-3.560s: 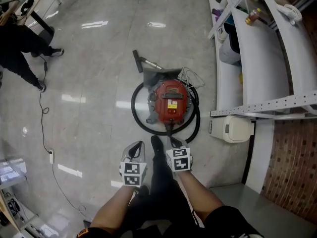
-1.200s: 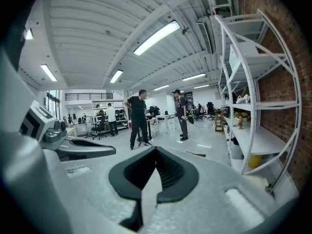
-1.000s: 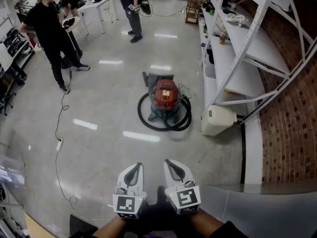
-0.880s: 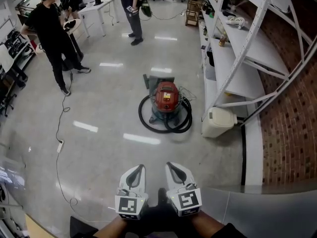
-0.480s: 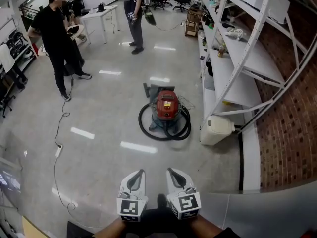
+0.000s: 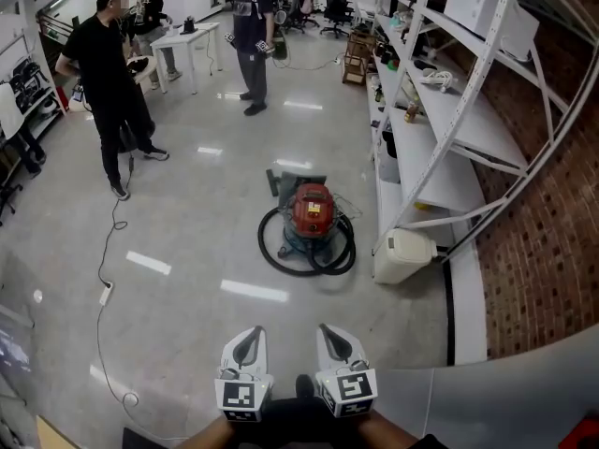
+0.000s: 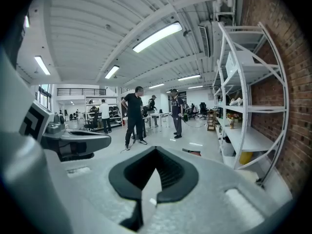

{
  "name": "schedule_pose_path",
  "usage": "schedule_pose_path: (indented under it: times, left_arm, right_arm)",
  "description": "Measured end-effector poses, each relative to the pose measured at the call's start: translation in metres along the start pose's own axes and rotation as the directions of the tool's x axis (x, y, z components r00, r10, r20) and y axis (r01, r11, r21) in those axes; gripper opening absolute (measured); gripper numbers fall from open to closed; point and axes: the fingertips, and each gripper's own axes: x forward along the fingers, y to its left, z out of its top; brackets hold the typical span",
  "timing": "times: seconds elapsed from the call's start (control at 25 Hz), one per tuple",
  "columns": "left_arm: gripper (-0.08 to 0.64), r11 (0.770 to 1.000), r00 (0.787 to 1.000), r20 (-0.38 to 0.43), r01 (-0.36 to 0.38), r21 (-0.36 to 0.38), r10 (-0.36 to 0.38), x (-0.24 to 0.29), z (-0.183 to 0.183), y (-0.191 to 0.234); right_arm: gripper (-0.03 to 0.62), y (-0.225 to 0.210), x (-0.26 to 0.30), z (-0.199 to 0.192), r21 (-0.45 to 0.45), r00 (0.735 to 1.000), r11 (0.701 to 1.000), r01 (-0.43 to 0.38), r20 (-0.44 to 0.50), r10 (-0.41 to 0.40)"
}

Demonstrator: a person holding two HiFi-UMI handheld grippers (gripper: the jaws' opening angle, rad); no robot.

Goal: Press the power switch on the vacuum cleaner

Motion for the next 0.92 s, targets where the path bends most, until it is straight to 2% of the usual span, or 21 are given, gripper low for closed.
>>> schedule_pose_path:
  times: [0.16,0.32,0.44,0.68,0.92]
  left_arm:
    - [0.015,1.0,1.0,0.013,-0.015,0.016,0.014,-0.002,0.002,0.012]
    - [0.015,1.0,1.0,0.009,-0.002,-0.027,0.002,-0.003,0.005,0.013]
    - [0.014,1.0,1.0,0.008,-0.004,0.003,0.004,-0.004,0.002,0.017]
    - [0.015,1.0,1.0,0.016,-0.013,0.016,0.013,-0.003,0.003,0.023]
    - [0.015,1.0,1.0,0.01,-0.011,0.007,0.011,-0.003,0.004,0.023]
  right_arm:
    - [-0.009,0.006,0.004,-0.001,0.0,1.0,1.0,0.01,-0.002,-0.01]
    - [-0.009,0.007,0.006,-0.003,0.005,1.0,1.0,0.013,-0.005,-0.013]
    - [-0.009,0.009,0.005,0.004,-0.004,1.0,1.0,0.018,-0.002,-0.018]
    - [-0.009,0.01,0.009,0.003,-0.003,1.0,1.0,0.018,0.001,-0.018]
    - [-0.009,0.008,0.007,-0.007,0.014,0.998,1.0,0.027,-0.054,-0.027]
